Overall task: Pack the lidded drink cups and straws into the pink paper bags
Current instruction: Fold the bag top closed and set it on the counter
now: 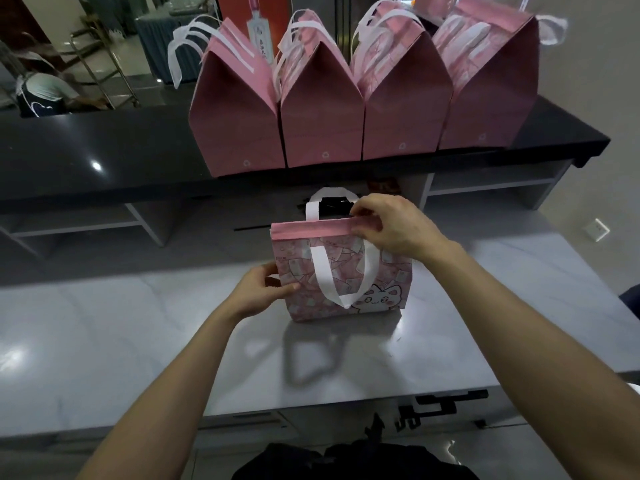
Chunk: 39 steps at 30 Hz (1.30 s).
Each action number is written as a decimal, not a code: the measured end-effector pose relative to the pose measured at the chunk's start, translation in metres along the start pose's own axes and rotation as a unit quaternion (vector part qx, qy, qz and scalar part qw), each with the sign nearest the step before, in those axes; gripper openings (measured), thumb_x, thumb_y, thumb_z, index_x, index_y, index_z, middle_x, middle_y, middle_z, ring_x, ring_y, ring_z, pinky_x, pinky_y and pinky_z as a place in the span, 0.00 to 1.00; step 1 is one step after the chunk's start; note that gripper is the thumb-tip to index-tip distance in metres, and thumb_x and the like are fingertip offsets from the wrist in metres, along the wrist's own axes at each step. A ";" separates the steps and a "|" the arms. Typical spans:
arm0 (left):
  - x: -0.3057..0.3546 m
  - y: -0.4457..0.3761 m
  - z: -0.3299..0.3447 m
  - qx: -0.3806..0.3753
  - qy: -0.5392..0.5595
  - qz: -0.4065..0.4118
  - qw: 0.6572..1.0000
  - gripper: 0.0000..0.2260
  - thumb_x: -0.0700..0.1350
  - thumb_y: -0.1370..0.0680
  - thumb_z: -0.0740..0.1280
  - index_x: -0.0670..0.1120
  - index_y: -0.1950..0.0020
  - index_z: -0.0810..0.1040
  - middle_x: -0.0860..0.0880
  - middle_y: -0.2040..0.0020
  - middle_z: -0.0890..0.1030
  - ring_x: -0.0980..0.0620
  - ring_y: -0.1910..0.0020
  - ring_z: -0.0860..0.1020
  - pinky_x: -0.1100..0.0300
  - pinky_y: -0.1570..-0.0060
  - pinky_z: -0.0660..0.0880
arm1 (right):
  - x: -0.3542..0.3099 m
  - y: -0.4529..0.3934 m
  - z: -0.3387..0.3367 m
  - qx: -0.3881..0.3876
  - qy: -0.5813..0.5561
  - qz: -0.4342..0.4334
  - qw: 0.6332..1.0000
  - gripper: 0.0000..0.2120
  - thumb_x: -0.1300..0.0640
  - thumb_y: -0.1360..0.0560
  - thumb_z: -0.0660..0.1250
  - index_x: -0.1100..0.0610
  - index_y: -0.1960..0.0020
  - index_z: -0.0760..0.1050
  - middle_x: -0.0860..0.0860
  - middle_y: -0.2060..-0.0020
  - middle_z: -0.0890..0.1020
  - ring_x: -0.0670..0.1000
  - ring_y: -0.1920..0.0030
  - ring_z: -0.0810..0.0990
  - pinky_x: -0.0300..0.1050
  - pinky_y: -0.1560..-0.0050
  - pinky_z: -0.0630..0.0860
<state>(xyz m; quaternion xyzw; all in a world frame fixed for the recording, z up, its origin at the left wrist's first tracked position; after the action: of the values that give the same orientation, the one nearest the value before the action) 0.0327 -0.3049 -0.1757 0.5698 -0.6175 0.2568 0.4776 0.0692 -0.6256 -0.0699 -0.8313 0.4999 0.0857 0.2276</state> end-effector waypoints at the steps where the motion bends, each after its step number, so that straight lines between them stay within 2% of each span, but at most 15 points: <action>1: 0.000 0.001 -0.003 0.005 -0.016 0.003 1.000 0.20 0.51 0.22 0.80 0.56 0.31 0.82 0.57 0.38 0.87 0.53 0.41 0.86 0.47 0.37 0.84 | 0.005 0.003 -0.002 0.019 -0.008 0.006 1.000 0.19 0.43 0.22 0.76 0.49 0.35 0.80 0.44 0.43 0.82 0.46 0.43 0.81 0.49 0.40 0.81; 3: 0.001 0.003 -0.009 0.016 -0.011 0.015 1.000 0.21 0.53 0.23 0.81 0.58 0.31 0.82 0.57 0.38 0.87 0.54 0.39 0.85 0.49 0.37 0.83 | 0.018 0.018 -0.006 0.100 -0.056 0.050 0.992 0.25 0.37 0.23 0.73 0.49 0.32 0.78 0.44 0.41 0.81 0.45 0.42 0.80 0.43 0.40 0.79; 6: 0.004 0.005 -0.016 0.012 0.085 0.030 0.996 0.26 0.53 0.24 0.82 0.57 0.28 0.79 0.57 0.36 0.86 0.54 0.37 0.85 0.53 0.42 0.85 | 0.038 0.057 0.001 0.193 -0.145 0.140 0.960 0.26 0.31 0.22 0.70 0.49 0.36 0.76 0.45 0.48 0.82 0.44 0.50 0.82 0.40 0.50 0.80; 8: 0.006 0.007 -0.016 0.014 0.062 0.023 0.998 0.28 0.55 0.26 0.84 0.58 0.28 0.79 0.59 0.38 0.86 0.56 0.40 0.86 0.56 0.46 0.86 | 0.048 0.084 0.014 0.139 -0.190 0.183 0.954 0.30 0.25 0.25 0.68 0.48 0.38 0.75 0.44 0.50 0.83 0.42 0.52 0.83 0.43 0.53 0.82; 10: 0.004 0.006 -0.006 0.024 -0.034 0.019 0.999 0.24 0.54 0.27 0.84 0.62 0.34 0.80 0.63 0.43 0.87 0.60 0.45 0.86 0.61 0.49 0.84 | 0.052 0.107 0.030 0.053 -0.202 0.201 0.957 0.33 0.22 0.28 0.70 0.47 0.38 0.76 0.41 0.49 0.84 0.39 0.51 0.84 0.42 0.52 0.82; 13: -0.002 0.006 0.015 0.077 -0.114 0.025 0.990 0.17 0.47 0.25 0.83 0.62 0.43 0.82 0.67 0.53 0.87 0.67 0.51 0.85 0.62 0.48 0.83 | 0.059 0.123 0.046 0.013 -0.210 0.208 0.955 0.22 0.36 0.30 0.82 0.42 0.42 0.80 0.38 0.49 0.86 0.36 0.47 0.84 0.38 0.46 0.83; 15: -0.003 0.007 0.020 0.099 -0.131 0.024 0.986 0.15 0.46 0.24 0.82 0.60 0.44 0.83 0.65 0.52 0.87 0.66 0.51 0.85 0.62 0.47 0.82 | 0.066 0.124 0.046 0.010 -0.203 0.221 0.954 0.18 0.44 0.30 0.84 0.42 0.45 0.81 0.38 0.50 0.86 0.36 0.48 0.84 0.36 0.43 0.82; 18: -0.002 0.010 0.022 0.095 -0.153 0.019 0.983 0.10 0.45 0.24 0.81 0.57 0.46 0.85 0.59 0.52 0.88 0.60 0.54 0.86 0.60 0.52 0.84 | 0.069 0.122 0.049 -0.018 -0.185 0.250 0.950 0.15 0.48 0.28 0.84 0.48 0.43 0.86 0.38 0.52 0.87 0.36 0.52 0.85 0.40 0.44 0.84; 21: 0.002 0.013 0.029 0.174 -0.176 0.031 0.968 0.09 0.41 0.22 0.76 0.55 0.56 0.86 0.54 0.59 0.88 0.56 0.62 0.86 0.54 0.59 0.86 | 0.062 0.119 0.057 -0.008 -0.171 0.228 0.959 0.07 0.55 0.22 0.78 0.48 0.44 0.89 0.35 0.58 0.87 0.36 0.55 0.86 0.48 0.45 0.86; 26: -0.001 0.021 0.035 0.241 -0.188 0.032 0.952 0.04 0.41 0.21 0.77 0.47 0.49 0.91 0.52 0.57 0.89 0.55 0.62 0.86 0.49 0.54 0.88 | 0.060 0.122 0.059 -0.004 -0.128 0.185 0.974 0.12 0.57 0.20 0.76 0.43 0.41 0.88 0.41 0.55 0.90 0.45 0.57 0.87 0.51 0.50 0.85; 28: -0.005 0.024 0.028 0.211 -0.176 0.037 0.961 0.08 0.47 0.23 0.80 0.50 0.44 0.90 0.54 0.53 0.89 0.57 0.56 0.87 0.50 0.50 0.87 | 0.062 0.125 0.059 -0.019 -0.148 0.187 0.971 0.10 0.53 0.21 0.78 0.44 0.41 0.89 0.40 0.55 0.90 0.44 0.56 0.88 0.51 0.48 0.85; 29: -0.006 0.025 0.022 0.174 -0.140 0.037 0.974 0.16 0.53 0.25 0.82 0.52 0.39 0.88 0.57 0.48 0.89 0.59 0.50 0.86 0.53 0.47 0.86 | 0.064 0.127 0.057 -0.032 -0.163 0.198 0.966 0.12 0.47 0.23 0.79 0.44 0.40 0.88 0.38 0.53 0.89 0.42 0.54 0.87 0.51 0.45 0.85; 32: 0.002 0.027 0.009 0.047 0.048 0.014 0.998 0.39 0.64 0.32 0.83 0.58 0.24 0.75 0.58 0.29 0.82 0.56 0.32 0.80 0.54 0.34 0.79 | 0.065 0.128 0.052 -0.069 -0.210 0.237 0.946 0.41 0.30 0.34 0.82 0.43 0.26 0.78 0.36 0.37 0.82 0.40 0.41 0.82 0.48 0.35 0.81; 35: 0.011 0.023 0.016 -0.041 0.132 -0.005 0.990 0.41 0.64 0.32 0.84 0.59 0.22 0.73 0.57 0.29 0.83 0.50 0.29 0.81 0.48 0.31 0.80 | 0.057 0.124 0.057 -0.113 -0.259 0.224 0.933 0.44 0.31 0.36 0.83 0.40 0.24 0.74 0.37 0.33 0.82 0.43 0.32 0.79 0.53 0.30 0.79; 39: 0.008 0.023 0.011 -0.052 0.098 -0.012 0.994 0.34 0.54 0.28 0.84 0.60 0.23 0.75 0.58 0.31 0.84 0.51 0.32 0.83 0.48 0.33 0.82 | 0.061 0.122 0.048 -0.136 -0.293 0.232 0.918 0.40 0.34 0.33 0.83 0.41 0.25 0.74 0.37 0.34 0.83 0.42 0.32 0.79 0.56 0.29 0.78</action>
<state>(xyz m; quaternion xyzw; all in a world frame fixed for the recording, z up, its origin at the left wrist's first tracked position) 0.0089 -0.3130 -0.1677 0.5236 -0.5732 0.2735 0.5678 -0.0033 -0.7002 -0.1707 -0.6529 0.5730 0.4425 0.2227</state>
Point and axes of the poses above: each hand's wrist, its own y-axis away from the middle knuckle, its own z-axis out of the palm, x = y × z, the point moved 1 cm from there along -y, towards the middle knuckle
